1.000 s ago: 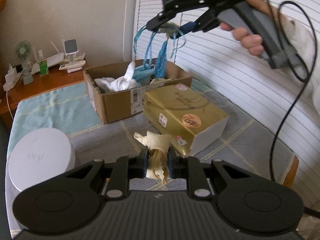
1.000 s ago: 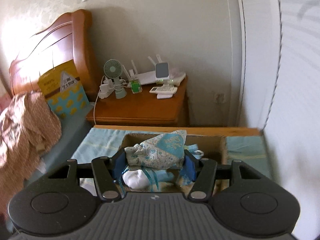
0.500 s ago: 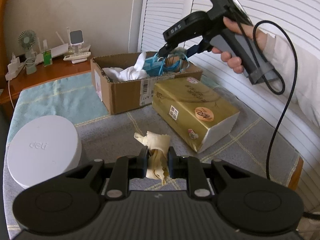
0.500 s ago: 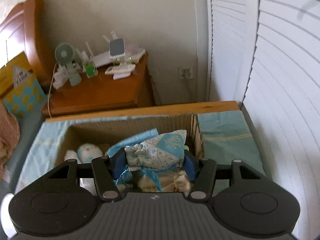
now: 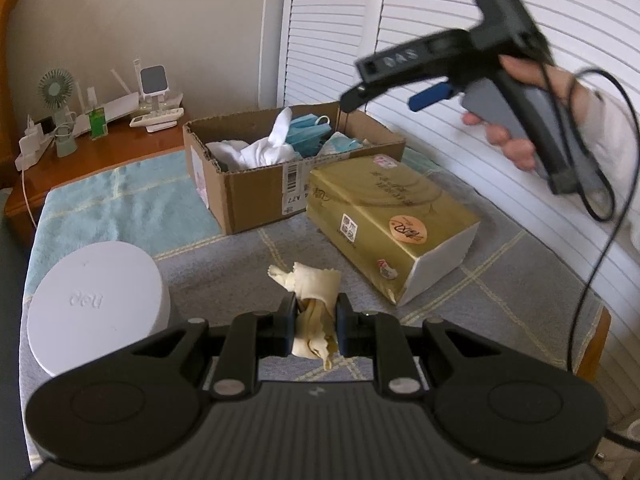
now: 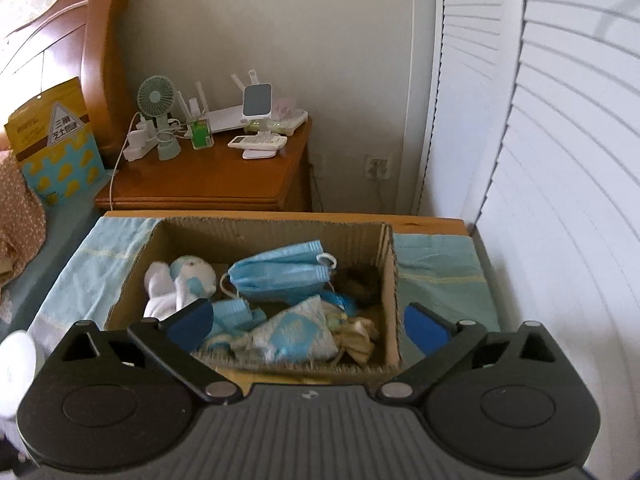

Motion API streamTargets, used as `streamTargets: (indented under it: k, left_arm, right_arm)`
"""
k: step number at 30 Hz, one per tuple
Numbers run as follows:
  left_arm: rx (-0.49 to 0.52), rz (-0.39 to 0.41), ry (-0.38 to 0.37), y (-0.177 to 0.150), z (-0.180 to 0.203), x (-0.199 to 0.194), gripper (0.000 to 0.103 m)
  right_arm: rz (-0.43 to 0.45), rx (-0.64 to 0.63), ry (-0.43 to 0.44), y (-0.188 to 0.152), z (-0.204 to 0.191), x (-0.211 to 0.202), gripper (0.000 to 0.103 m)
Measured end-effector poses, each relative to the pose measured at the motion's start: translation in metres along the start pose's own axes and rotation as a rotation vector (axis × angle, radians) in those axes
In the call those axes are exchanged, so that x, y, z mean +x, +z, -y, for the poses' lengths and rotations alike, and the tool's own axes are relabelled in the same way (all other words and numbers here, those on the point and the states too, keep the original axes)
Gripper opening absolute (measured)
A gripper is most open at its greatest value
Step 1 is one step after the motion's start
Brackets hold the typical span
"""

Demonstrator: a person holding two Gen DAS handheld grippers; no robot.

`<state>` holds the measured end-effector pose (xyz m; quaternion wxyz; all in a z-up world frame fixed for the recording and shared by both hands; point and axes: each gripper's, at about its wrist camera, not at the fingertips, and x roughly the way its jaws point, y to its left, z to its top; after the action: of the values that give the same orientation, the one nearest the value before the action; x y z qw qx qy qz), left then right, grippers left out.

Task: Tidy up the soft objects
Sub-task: 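Carry the floral pouch into the cardboard box and open the right tool, then carry the beige cloth into the cardboard box and open the left tool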

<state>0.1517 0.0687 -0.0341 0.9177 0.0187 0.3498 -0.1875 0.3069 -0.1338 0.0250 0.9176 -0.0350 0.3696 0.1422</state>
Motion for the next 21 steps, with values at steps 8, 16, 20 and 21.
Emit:
streamTargets:
  k: [8, 16, 20, 21]
  left_arm:
    - [0.009, -0.022, 0.003, 0.014, 0.003, -0.003, 0.018]
    - [0.028, -0.033, 0.024, 0.041, 0.009, -0.003, 0.018]
    - [0.044, -0.017, 0.033, 0.067, 0.011, 0.000, 0.018]
    - [0.049, -0.012, 0.037, 0.077, 0.011, 0.003, 0.018]
  right_arm:
    - [0.033, -0.023, -0.014, -0.049, -0.004, -0.041, 0.103]
    - [0.095, -0.079, -0.061, -0.094, -0.009, -0.076, 0.103]
    - [0.107, -0.057, -0.053, -0.111, -0.002, -0.087, 0.103]
    - [0.104, -0.047, -0.046, -0.114, 0.001, -0.089, 0.103]
